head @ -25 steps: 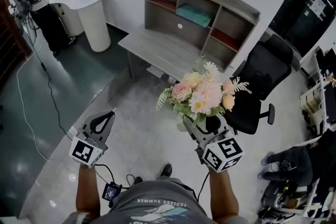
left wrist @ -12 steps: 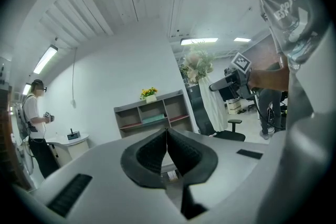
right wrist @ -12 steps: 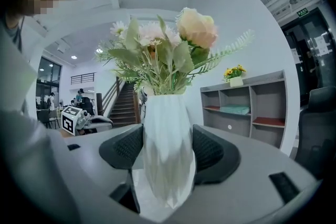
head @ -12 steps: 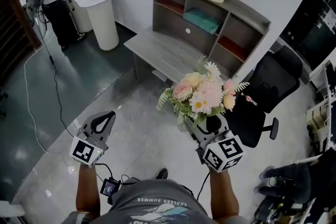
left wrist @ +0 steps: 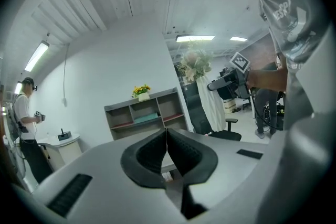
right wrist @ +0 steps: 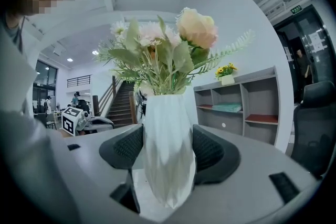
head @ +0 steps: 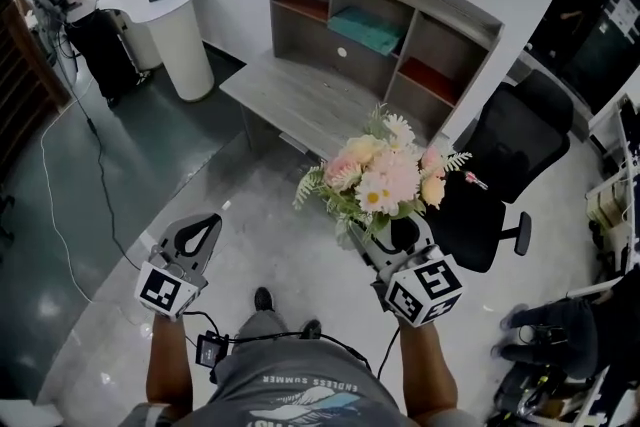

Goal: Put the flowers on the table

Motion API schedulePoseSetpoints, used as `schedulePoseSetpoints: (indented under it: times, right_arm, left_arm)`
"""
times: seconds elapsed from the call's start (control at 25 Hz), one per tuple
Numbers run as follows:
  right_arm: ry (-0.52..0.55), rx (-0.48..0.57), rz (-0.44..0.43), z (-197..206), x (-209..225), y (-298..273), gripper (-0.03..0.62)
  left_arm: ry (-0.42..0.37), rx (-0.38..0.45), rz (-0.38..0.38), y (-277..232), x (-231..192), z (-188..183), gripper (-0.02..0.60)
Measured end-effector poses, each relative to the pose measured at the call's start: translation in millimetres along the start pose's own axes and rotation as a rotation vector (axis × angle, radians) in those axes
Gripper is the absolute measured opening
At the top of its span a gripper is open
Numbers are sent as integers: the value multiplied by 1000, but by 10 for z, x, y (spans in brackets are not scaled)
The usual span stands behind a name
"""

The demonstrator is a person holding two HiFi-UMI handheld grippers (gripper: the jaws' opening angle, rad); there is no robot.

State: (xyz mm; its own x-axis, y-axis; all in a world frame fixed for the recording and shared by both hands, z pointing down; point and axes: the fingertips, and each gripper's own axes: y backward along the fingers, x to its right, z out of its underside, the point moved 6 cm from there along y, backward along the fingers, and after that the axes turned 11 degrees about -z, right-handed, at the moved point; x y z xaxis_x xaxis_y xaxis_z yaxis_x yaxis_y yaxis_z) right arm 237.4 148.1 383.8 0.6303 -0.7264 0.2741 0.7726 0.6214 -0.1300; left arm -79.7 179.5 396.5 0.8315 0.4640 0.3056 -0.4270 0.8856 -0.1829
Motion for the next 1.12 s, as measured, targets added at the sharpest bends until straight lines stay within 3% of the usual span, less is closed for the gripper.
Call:
schedulePoseSetpoints:
  times: [0.36,0.6,1.12]
  right_arm:
    - [-11,4,122,-20,200,-77,308]
    - [-14,10,201,-169,335,-320,308]
    - [-20,38,281,-235,550,-675,308]
  left_arm:
    - [17,53,140,-704,-121,20,17]
    - [-3,108,215,-1207,-456,-34,17]
    - [22,138,311,-1772,-697,-14,17]
